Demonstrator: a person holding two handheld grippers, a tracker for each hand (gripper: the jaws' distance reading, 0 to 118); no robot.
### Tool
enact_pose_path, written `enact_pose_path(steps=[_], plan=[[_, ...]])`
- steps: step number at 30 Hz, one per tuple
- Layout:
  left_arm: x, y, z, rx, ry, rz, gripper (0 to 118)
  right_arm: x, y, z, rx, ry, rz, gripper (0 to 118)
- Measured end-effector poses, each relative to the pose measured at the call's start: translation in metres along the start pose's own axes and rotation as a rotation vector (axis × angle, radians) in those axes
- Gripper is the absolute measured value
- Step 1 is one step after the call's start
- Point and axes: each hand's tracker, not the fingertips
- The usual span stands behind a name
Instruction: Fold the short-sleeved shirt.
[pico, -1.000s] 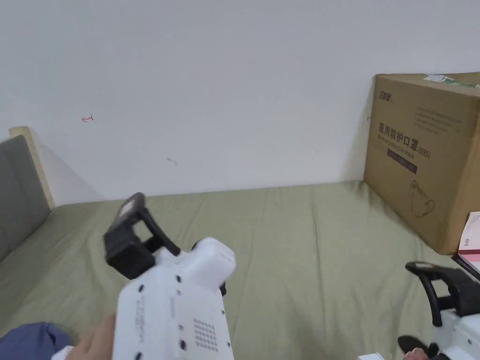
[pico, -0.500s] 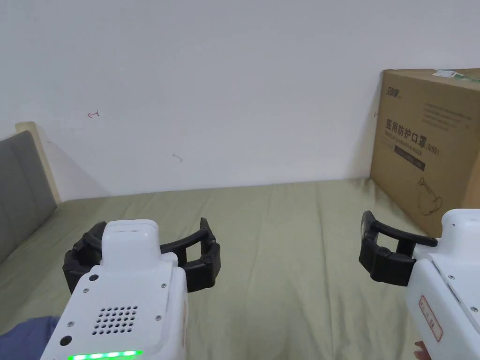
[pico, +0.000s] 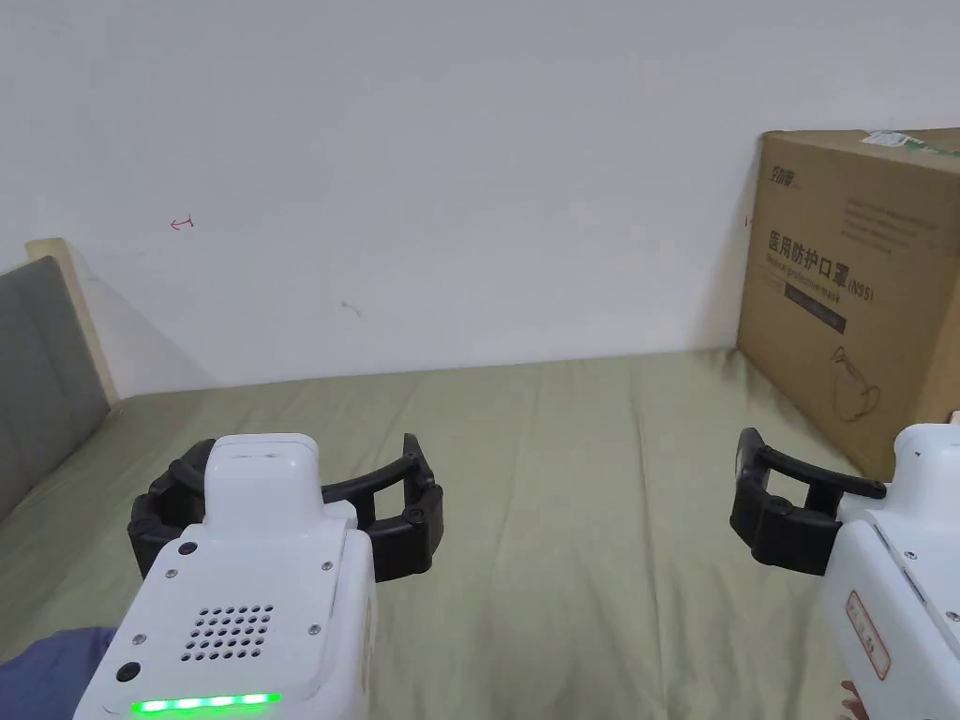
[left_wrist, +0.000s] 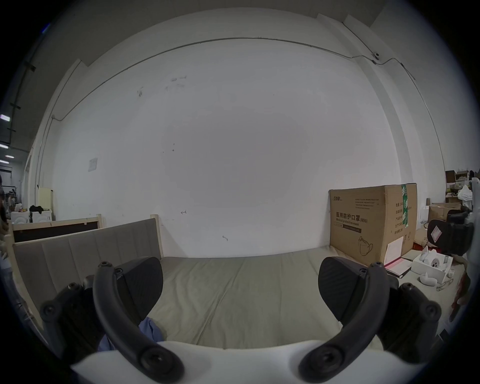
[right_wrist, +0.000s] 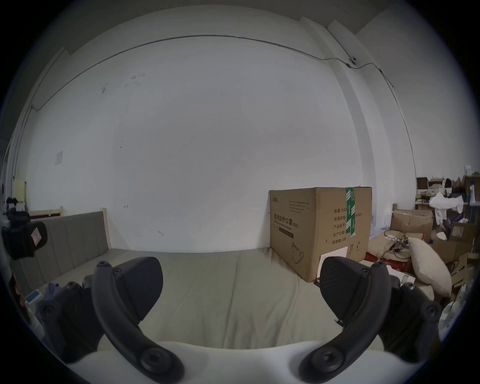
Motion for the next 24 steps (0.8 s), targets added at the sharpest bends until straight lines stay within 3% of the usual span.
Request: enact_pose_path(steps=[2,9,24], plan=[[0.0003,-0.0002,0.0007,-0.004,-0.002,0.002,118,-0.0011,0.0002,0.0001,-0.006,-0.012,0.028,118],[-0.0025,-0.0008,-0.0026,-0.027,-0.012,0.042,117,0.0012,0.0,0.0036,-0.004,0.021,-0.003,118],[0.0,0.0035,0.0029,0.0,-0.017,0.018,116,-0.0053,0.0,0.0057,-0.008,0.044,0.024,118]])
